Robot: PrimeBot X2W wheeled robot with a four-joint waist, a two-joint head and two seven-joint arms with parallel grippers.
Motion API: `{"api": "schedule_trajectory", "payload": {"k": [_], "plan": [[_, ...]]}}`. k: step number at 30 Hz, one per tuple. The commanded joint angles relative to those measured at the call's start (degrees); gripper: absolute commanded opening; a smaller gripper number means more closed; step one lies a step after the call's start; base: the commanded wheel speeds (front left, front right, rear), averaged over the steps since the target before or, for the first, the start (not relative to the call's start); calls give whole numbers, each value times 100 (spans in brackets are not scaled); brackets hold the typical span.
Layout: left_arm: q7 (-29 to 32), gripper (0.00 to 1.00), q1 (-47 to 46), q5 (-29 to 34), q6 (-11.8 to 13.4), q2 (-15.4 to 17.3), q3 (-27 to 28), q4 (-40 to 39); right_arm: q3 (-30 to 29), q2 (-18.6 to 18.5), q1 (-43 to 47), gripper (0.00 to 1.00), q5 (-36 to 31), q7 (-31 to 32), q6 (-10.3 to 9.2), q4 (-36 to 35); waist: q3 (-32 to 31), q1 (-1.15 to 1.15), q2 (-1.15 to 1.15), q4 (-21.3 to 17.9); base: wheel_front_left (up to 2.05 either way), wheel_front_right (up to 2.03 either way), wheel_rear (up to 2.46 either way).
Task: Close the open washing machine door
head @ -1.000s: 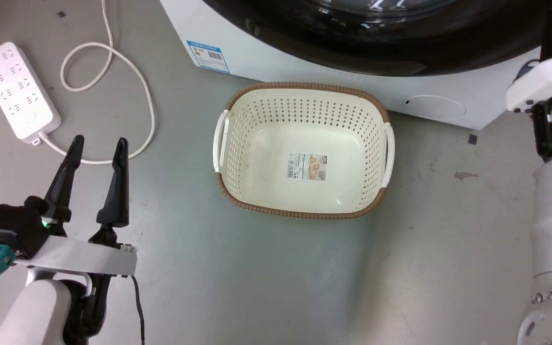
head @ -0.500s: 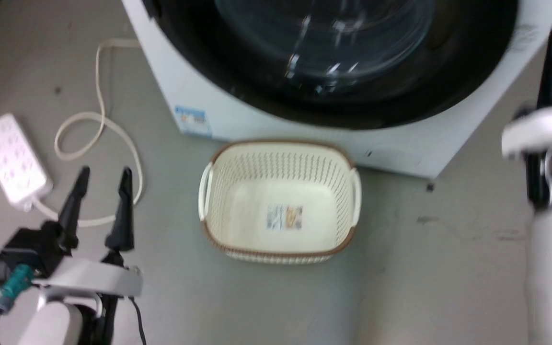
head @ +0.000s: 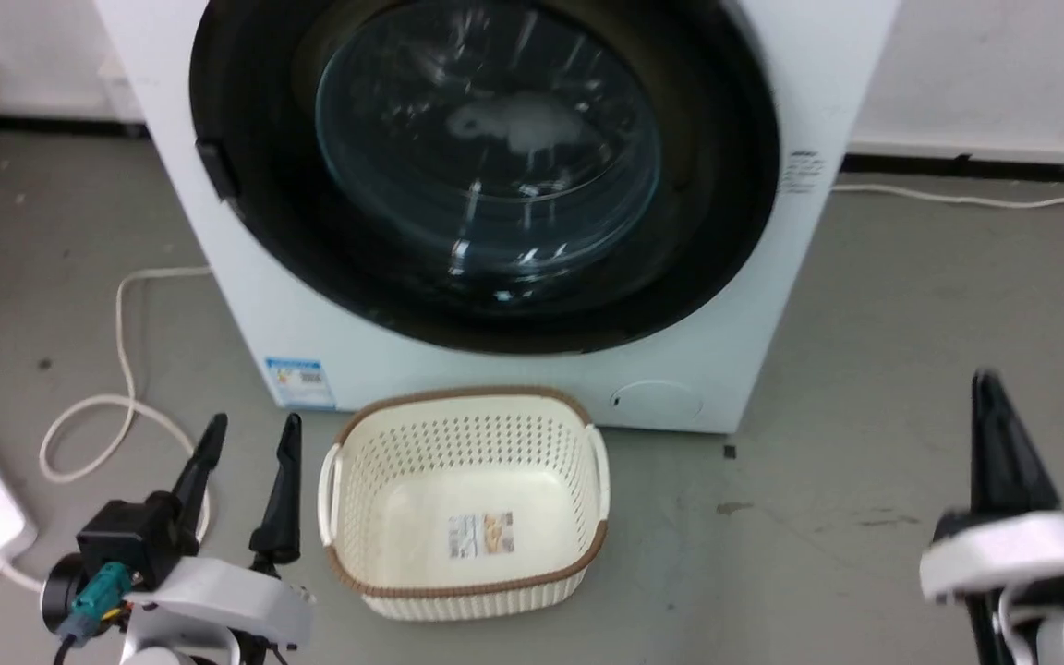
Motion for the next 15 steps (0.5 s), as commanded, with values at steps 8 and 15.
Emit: {"api": "schedule_trajectory", "payload": {"k": [8, 15], "plan": [[144, 100, 121, 40, 199, -74, -37, 54, 318, -11, 909, 0, 326, 327, -3, -309, -201, 2, 0, -88, 0, 0, 0], [149, 100, 102, -4, 210, -85, -56, 117, 530, -11, 1163, 100, 371, 448, -3, -453, -220, 2, 0, -46, 0, 0, 0]]}}
